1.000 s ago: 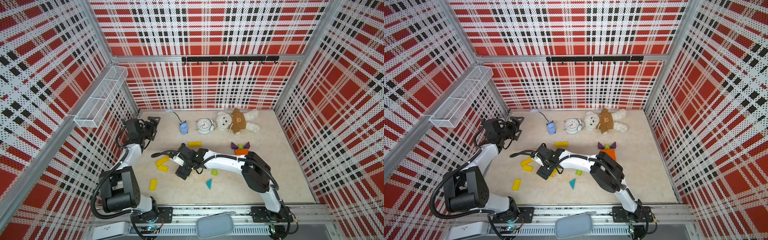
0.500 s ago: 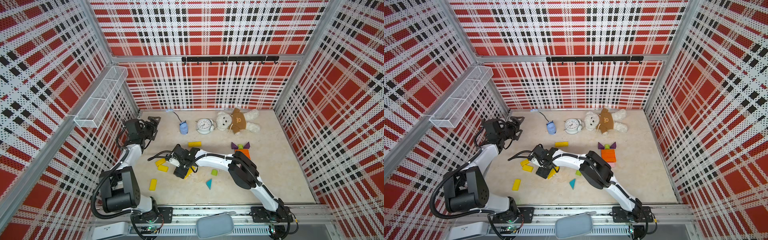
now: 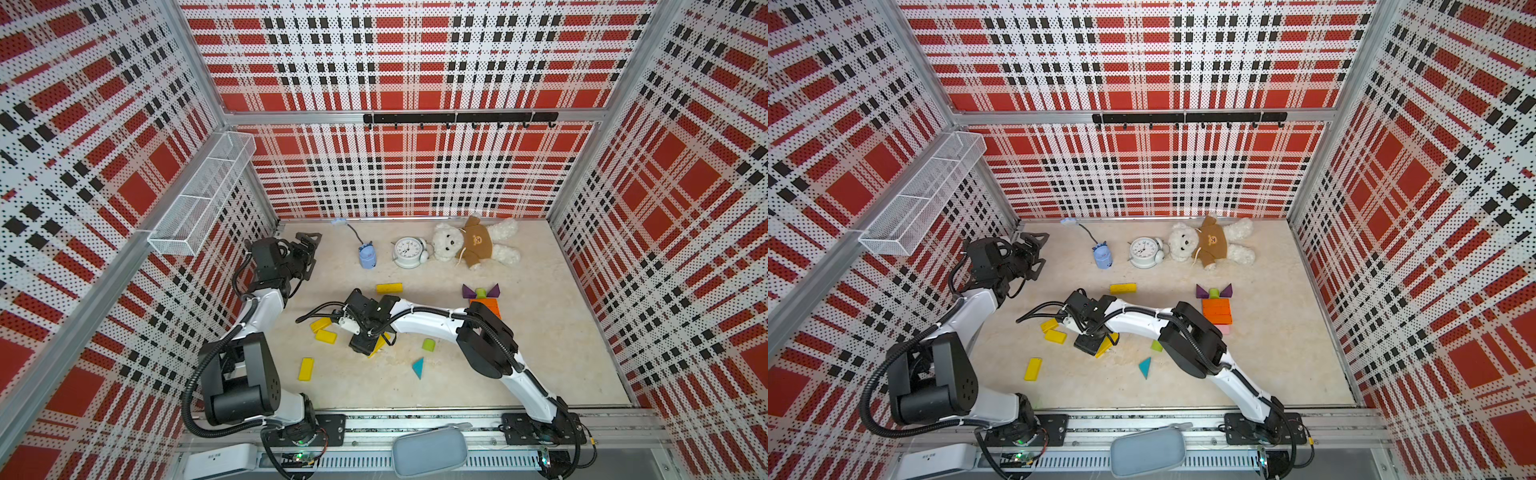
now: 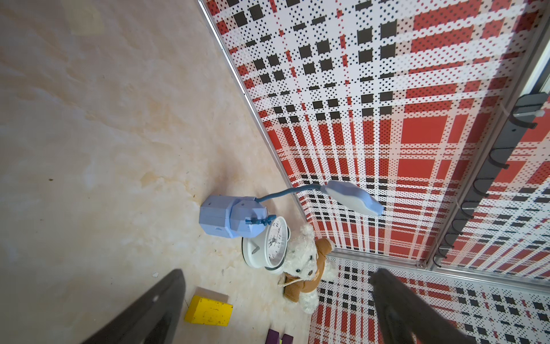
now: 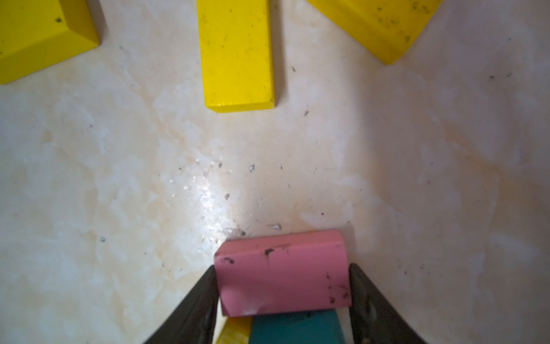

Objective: Assemble a carrot with building blocks
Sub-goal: Pick up the building block from the center of the board.

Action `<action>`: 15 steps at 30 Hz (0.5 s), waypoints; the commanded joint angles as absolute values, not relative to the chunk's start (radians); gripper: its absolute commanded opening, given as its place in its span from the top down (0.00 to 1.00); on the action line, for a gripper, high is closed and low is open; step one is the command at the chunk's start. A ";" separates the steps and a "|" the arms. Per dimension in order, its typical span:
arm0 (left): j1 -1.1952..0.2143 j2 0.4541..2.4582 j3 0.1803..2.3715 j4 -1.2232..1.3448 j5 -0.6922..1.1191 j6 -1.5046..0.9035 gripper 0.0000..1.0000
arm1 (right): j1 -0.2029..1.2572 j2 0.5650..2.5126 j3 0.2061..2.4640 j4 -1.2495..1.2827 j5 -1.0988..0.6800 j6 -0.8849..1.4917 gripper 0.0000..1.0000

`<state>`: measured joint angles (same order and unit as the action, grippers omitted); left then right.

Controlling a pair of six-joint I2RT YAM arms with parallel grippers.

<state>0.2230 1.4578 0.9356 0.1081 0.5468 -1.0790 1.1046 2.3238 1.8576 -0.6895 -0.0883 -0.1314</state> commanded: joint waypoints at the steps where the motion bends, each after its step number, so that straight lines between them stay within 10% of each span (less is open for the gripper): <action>1: 0.220 1.459 0.923 0.144 0.563 -1.100 0.01 | 1.106 2.313 1.834 -0.652 -0.052 -0.132 0.40; 15: 0.196 1.449 0.925 0.150 0.566 -1.096 0.01 | 1.106 2.146 1.700 -0.498 0.024 -0.045 0.41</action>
<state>0.2066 1.4578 0.9352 0.1207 0.5510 -1.0817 1.1049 2.2108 1.7206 -0.5701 -0.0139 -0.0666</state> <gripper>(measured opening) 0.993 0.614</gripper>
